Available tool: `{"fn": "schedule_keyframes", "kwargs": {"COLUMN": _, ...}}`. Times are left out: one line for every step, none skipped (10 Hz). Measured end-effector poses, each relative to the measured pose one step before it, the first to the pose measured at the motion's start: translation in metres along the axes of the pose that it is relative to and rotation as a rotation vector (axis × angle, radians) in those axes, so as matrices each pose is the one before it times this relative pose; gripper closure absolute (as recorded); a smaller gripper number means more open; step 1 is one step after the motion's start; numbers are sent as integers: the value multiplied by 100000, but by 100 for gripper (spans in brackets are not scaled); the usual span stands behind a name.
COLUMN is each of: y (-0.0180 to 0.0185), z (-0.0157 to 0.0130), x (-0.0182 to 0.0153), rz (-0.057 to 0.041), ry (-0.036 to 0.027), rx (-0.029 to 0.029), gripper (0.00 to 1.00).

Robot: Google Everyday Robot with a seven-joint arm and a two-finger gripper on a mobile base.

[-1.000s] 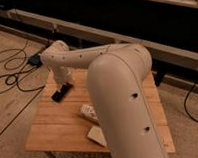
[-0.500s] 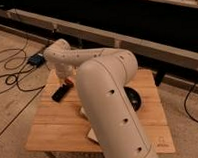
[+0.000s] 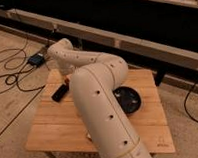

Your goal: Place the pepper in the ceramic cup

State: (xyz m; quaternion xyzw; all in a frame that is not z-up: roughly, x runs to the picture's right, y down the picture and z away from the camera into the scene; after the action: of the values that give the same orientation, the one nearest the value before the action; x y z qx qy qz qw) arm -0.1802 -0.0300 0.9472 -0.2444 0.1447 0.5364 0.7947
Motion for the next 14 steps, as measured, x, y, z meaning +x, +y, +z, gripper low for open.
{"fn": "schedule_keyframes", "kwargs": {"y": 119, "z": 814, "x": -424, "rz": -494, "ry": 1171, "rx": -1099, "gripper": 35}}
{"fn": "schedule_keyframes", "kwargs": {"y": 254, "z": 947, "x": -472, "rz": -1152, "ry": 1520, "rx": -1064, "gripper": 35}}
{"fn": "schedule_keyframes", "kwargs": {"y": 242, "z": 600, "x": -399, "rz": -1005, "ry": 824, "rx": -692, "gripper": 35}}
{"fn": "schedule_keyframes", "kwargs": {"y": 84, "z": 465, "x": -299, "rz": -858, "ry": 655, "rx": -282, "gripper": 35}}
{"fn": "schedule_keyframes", "kwargs": {"y": 77, "z": 464, "x": -426, "rz": -949, "ry": 566, "rx": -173, "gripper": 35}}
{"fn": "schedule_keyframes", "kwargs": {"y": -18, "z": 475, "x": -395, "rz": -787, "ry": 583, "rx": 25, "gripper": 35}}
{"fn": "schedule_keyframes", "kwargs": {"y": 29, "z": 335, "x": -301, "rz": -582, "ry": 342, "rx": -28, "gripper": 35}}
{"fn": "schedule_keyframes", "kwargs": {"y": -25, "z": 299, "x": -192, "rz": -345, "ry": 292, "rx": 16, "gripper": 35}}
{"fn": "schedule_keyframes", "kwargs": {"y": -78, "z": 338, "x": -193, "rz": -343, "ry": 376, "rx": 126, "gripper": 35}}
{"fn": "schedule_keyframes", "kwargs": {"y": -150, "z": 366, "x": -181, "rz": -297, "ry": 321, "rx": 262, "gripper": 35}}
{"fn": "schedule_keyframes", "kwargs": {"y": -81, "z": 235, "x": -113, "rz": -120, "ry": 76, "rx": 183, "gripper": 35}}
{"fn": "schedule_keyframes", "kwargs": {"y": -163, "z": 381, "x": -120, "rz": -158, "ry": 283, "rx": 493, "gripper": 35}}
{"fn": "schedule_keyframes", "kwargs": {"y": -118, "z": 266, "x": -73, "rz": -186, "ry": 215, "rx": 505, "gripper": 35}}
{"fn": "schedule_keyframes", "kwargs": {"y": -62, "z": 238, "x": -85, "rz": -327, "ry": 218, "rx": 683, "gripper": 35}}
